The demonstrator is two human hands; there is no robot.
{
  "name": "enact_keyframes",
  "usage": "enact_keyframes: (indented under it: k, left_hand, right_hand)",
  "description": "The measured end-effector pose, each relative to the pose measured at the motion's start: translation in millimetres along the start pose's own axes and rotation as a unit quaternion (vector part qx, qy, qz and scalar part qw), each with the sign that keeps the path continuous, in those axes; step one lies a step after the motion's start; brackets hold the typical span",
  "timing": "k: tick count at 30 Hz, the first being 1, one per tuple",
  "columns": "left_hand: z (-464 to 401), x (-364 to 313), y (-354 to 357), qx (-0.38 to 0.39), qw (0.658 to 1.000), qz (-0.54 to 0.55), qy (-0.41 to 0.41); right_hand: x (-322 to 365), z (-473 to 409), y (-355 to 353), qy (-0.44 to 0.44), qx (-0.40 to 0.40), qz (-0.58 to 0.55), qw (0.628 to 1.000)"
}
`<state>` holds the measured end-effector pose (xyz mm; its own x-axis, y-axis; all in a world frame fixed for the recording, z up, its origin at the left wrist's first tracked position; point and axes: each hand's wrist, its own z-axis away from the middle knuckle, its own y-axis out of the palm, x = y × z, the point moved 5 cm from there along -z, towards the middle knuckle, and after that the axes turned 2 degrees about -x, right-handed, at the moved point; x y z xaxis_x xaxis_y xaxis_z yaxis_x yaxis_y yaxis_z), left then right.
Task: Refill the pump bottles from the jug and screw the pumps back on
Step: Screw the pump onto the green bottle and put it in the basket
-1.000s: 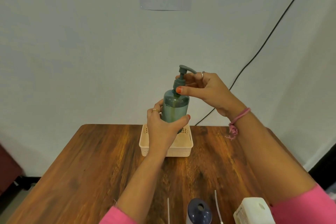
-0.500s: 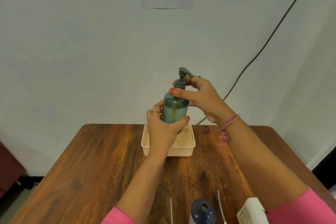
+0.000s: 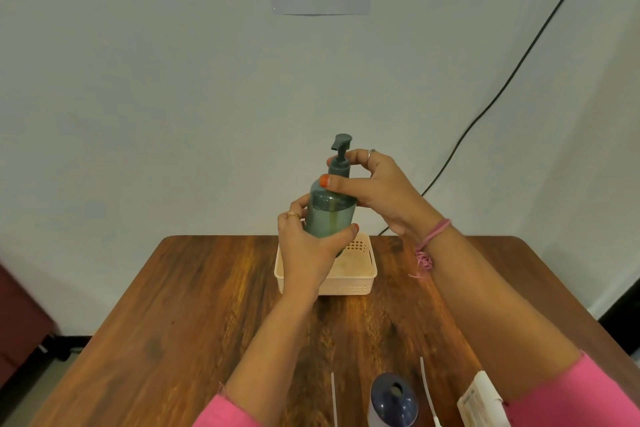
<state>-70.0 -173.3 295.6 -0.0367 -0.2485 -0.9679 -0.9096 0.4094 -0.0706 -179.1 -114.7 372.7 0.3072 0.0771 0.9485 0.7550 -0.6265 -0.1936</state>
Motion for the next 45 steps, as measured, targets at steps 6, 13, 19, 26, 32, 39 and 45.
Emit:
enact_keyframes:
  k: [6,13,19,26,32,39,45]
  left_hand:
    - [-1,6,-4,0.001,1.0,-0.003,0.002]
    - [-3,9,-10,0.01,1.0,0.006,-0.013]
    - [-6,8,-15,0.04,0.999,0.001,-0.028]
    - [-7,7,-19,0.039,0.998,0.02,-0.033]
    - [-7,8,-24,0.026,0.998,0.042,-0.036]
    - [-7,11,-27,0.041,0.998,0.028,-0.038]
    - [-8,6,-28,0.04,0.999,0.016,-0.027]
  right_hand:
    - [-1,2,5,0.004,-0.039,0.012,0.999]
    - [5,4,11,-0.005,0.08,-0.024,0.996]
    - [11,3,5,0.007,0.195,-0.028,0.98]
    - [5,5,15,-0.002,0.109,-0.1,0.989]
    - [1,9,27,0.009,-0.003,-0.173,0.985]
    - [6,5,28,0.048,0.106,-0.088,0.989]
    - [8,4,27,0.016,0.04,-0.089,0.995]
